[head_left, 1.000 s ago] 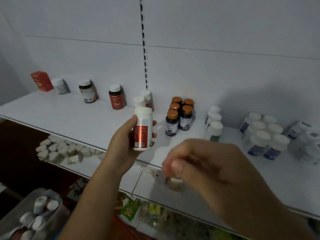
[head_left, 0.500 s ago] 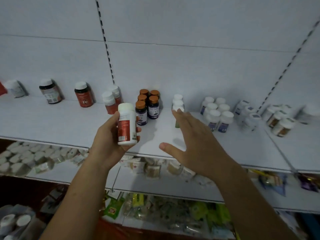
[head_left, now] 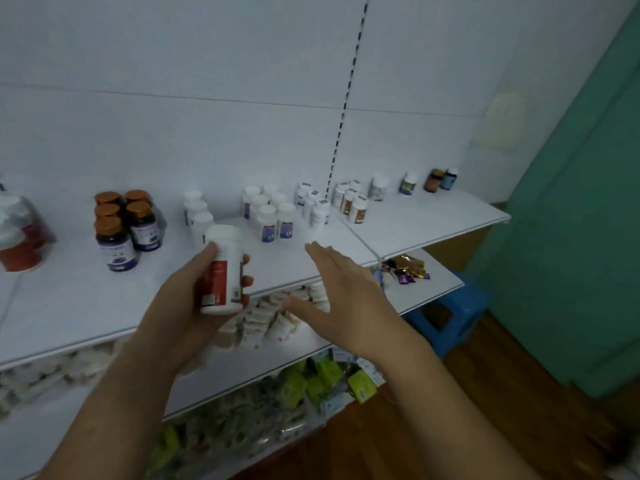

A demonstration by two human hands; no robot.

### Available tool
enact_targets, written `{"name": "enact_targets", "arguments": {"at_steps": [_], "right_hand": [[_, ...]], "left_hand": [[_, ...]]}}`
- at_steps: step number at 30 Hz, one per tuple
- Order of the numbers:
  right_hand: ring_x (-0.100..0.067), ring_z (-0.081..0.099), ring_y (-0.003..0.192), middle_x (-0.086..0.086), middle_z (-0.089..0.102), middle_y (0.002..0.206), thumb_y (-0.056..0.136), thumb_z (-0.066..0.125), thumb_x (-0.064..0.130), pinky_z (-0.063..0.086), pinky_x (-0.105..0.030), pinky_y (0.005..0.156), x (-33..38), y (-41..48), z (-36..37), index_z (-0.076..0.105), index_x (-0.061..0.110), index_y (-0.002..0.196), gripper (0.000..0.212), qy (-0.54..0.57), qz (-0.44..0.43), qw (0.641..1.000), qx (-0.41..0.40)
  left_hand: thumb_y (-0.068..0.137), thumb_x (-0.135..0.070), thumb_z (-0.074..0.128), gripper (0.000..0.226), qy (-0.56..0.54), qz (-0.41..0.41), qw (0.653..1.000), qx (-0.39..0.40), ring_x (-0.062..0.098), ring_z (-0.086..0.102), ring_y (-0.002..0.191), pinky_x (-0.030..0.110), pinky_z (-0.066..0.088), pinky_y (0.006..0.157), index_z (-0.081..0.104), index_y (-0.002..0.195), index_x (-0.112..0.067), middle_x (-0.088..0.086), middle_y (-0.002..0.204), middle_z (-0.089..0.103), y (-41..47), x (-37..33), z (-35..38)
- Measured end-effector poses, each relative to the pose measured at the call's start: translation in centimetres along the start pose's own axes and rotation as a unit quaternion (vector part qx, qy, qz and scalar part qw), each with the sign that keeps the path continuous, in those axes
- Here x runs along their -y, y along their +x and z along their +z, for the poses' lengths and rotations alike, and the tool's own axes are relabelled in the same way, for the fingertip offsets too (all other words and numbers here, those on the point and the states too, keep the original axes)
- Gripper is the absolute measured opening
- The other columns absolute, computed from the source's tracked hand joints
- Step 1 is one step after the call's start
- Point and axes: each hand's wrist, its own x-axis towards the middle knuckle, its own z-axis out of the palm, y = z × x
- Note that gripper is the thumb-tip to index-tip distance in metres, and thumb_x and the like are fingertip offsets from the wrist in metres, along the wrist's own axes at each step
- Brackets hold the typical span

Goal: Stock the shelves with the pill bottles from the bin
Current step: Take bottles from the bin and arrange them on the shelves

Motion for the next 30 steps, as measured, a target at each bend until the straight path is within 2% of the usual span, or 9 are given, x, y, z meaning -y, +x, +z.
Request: {"name": "enact_targets", "arguments": {"at_steps": [4,8,12,15,17,21,26,30], "right_hand": [[-0.007,0.003,0.159,0.012,0.006,0.174,0.095,0.044,0.077,0.006,-0.042,0.13,-1.5,-3.2,-1.1,0.007,0.034,0.166,0.091,-0.001,0.018,1.0,-0.005],[-0.008,0.005,0.159,0.014,0.006,0.174,0.094,0.041,0.078,0.008,-0.043,0.13,-3.1,-4.9,-2.4,0.006,0.035,0.166,0.091,-0.002,0.038,0.999,-0.009],[-0.01,0.008,0.159,0.012,0.01,0.173,0.095,0.043,0.076,0.011,-0.047,0.129,-4.8,-5.5,-3.3,0.008,0.033,0.166,0.09,0.009,0.041,0.999,-0.016],[-0.011,0.009,0.159,0.01,0.011,0.174,0.094,0.043,0.076,0.014,-0.048,0.129,-5.7,-5.1,-3.8,0.009,0.032,0.167,0.092,0.02,0.036,0.999,-0.02],[-0.01,0.006,0.159,0.012,0.009,0.174,0.093,0.044,0.077,0.013,-0.046,0.13,-5.6,-4.1,-3.6,0.008,0.033,0.166,0.092,0.021,0.027,0.999,-0.01],[-0.009,0.008,0.158,0.013,0.011,0.173,0.094,0.046,0.073,0.008,-0.035,0.129,-2.8,-1.0,-1.6,0.011,0.033,0.166,0.089,0.046,-0.034,0.998,0.008],[-0.007,0.015,0.156,0.013,0.017,0.171,0.089,0.043,0.076,0.015,-0.033,0.125,3.2,2.7,1.7,0.015,0.033,0.165,0.092,0.065,-0.135,0.988,0.046],[-0.008,0.014,0.157,0.013,0.017,0.172,0.096,0.049,0.069,0.013,-0.032,0.126,7.2,4.8,4.5,0.016,0.033,0.165,0.084,0.084,-0.215,0.97,0.081]], "left_hand": [[0.088,-0.039,0.064,0.046,0.012,-0.019,1.0,0.02,0.02,0.069,0.079,0.032,0.061,0.065,0.068,0.119,-0.005,0.011,0.102,0.073,-0.2,1.7,2.5],[0.09,-0.04,0.064,0.042,0.015,-0.038,0.998,0.039,0.023,0.068,0.079,0.039,0.056,0.077,0.076,0.109,-0.004,0.014,0.095,0.072,0.0,3.3,4.2],[0.09,-0.04,0.063,0.045,0.031,-0.037,0.997,0.056,0.022,0.068,0.079,0.033,0.061,0.066,0.071,0.116,-0.004,0.014,0.096,0.072,0.5,4.5,6.0],[0.095,-0.038,0.06,0.038,0.029,-0.028,0.998,0.057,0.022,0.068,0.076,0.033,0.061,0.064,0.08,0.102,-0.007,0.014,0.093,0.073,0.7,4.6,7.2],[0.098,-0.039,0.058,0.04,0.025,-0.023,0.999,0.04,0.022,0.069,0.076,0.034,0.059,0.067,0.084,0.093,-0.008,0.014,0.092,0.073,0.6,4.2,7.1],[0.093,-0.045,0.061,0.054,0.004,-0.002,1.0,0.008,0.022,0.067,0.083,0.037,0.051,0.075,0.073,0.119,0.0,0.011,0.097,0.071,-0.5,2.2,4.6],[0.096,-0.046,0.06,0.059,-0.006,0.056,0.994,-0.096,0.022,0.064,0.081,0.035,0.05,0.072,0.071,0.124,0.004,0.011,0.091,0.07,-4.3,-0.6,-2.5],[0.091,-0.044,0.065,0.051,-0.042,0.115,0.978,-0.17,0.024,0.064,0.08,0.036,0.053,0.073,0.077,0.116,-0.002,0.013,0.095,0.069,-8.3,-2.4,-7.1]]}}
